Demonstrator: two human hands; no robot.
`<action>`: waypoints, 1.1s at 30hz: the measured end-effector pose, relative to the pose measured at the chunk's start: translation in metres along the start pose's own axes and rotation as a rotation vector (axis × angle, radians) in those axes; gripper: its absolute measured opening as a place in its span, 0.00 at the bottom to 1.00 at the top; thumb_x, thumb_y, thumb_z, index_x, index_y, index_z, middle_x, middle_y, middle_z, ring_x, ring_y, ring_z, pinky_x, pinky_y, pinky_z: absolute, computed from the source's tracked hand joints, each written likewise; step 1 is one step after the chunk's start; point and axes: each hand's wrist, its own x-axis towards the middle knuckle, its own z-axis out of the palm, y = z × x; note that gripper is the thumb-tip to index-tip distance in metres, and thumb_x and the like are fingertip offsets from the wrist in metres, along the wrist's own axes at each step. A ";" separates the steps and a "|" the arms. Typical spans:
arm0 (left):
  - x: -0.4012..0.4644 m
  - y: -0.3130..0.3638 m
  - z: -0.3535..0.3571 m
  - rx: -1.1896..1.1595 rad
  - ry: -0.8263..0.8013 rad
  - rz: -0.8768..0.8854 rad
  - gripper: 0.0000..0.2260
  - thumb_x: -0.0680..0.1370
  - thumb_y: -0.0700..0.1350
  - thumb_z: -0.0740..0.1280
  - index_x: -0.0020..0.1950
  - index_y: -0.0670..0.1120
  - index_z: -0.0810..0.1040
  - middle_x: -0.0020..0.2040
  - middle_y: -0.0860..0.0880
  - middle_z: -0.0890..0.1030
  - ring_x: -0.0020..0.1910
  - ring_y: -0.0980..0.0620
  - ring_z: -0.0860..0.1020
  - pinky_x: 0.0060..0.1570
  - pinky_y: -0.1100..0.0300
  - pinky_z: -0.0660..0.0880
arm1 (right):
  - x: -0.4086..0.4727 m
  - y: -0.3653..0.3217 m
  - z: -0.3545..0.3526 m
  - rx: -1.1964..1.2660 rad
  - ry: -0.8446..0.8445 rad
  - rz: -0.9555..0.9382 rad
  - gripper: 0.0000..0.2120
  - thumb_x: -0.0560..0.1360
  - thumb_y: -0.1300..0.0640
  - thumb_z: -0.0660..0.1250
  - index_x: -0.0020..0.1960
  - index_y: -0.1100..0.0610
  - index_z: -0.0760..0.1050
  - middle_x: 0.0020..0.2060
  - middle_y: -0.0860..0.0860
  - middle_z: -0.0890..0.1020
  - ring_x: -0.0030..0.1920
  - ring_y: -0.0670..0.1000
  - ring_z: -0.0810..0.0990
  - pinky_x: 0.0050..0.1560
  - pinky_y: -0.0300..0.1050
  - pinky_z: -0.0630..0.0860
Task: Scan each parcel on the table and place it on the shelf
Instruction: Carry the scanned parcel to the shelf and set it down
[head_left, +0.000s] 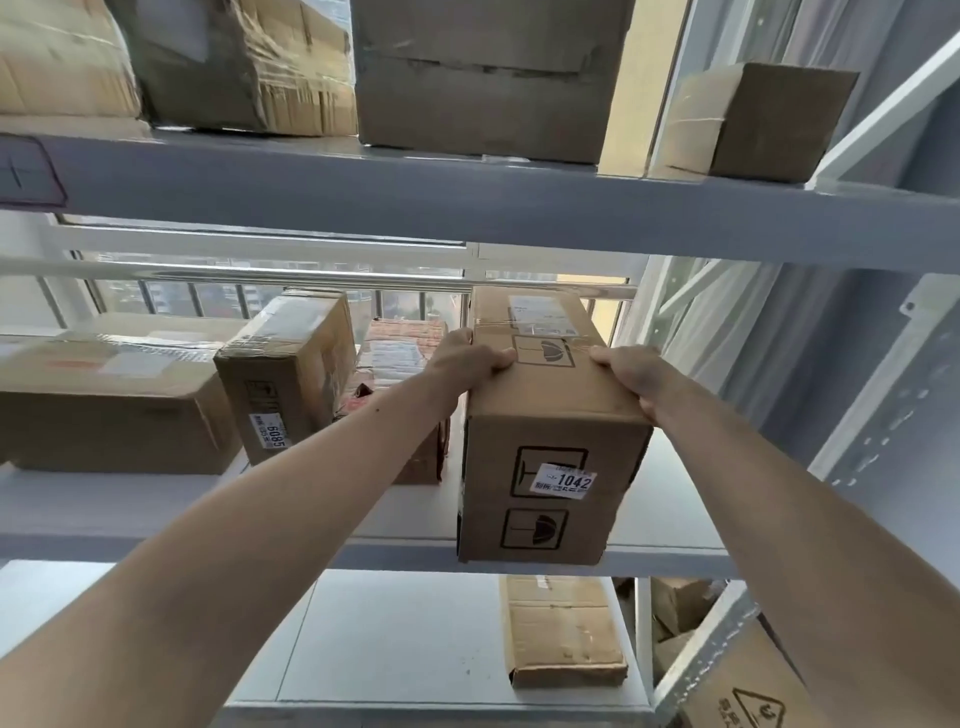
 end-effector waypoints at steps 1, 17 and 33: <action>-0.001 -0.002 0.001 -0.024 -0.004 0.005 0.17 0.75 0.44 0.73 0.62 0.44 0.75 0.55 0.47 0.82 0.50 0.51 0.81 0.45 0.61 0.78 | -0.001 0.000 -0.001 0.011 -0.010 -0.002 0.12 0.81 0.56 0.65 0.58 0.64 0.76 0.45 0.57 0.82 0.43 0.55 0.82 0.51 0.51 0.81; -0.085 -0.083 0.019 -0.202 0.009 0.300 0.33 0.78 0.59 0.67 0.79 0.59 0.56 0.63 0.71 0.70 0.62 0.73 0.69 0.65 0.67 0.63 | -0.057 0.077 -0.015 0.331 -0.329 -0.215 0.38 0.63 0.35 0.76 0.68 0.49 0.74 0.63 0.52 0.81 0.65 0.56 0.78 0.68 0.59 0.70; -0.013 -0.051 0.000 -0.080 -0.002 0.263 0.33 0.76 0.60 0.66 0.78 0.57 0.60 0.68 0.56 0.75 0.68 0.53 0.72 0.72 0.46 0.66 | 0.005 0.041 0.001 0.326 -0.149 -0.215 0.47 0.56 0.28 0.77 0.66 0.54 0.76 0.60 0.52 0.83 0.62 0.54 0.80 0.58 0.59 0.78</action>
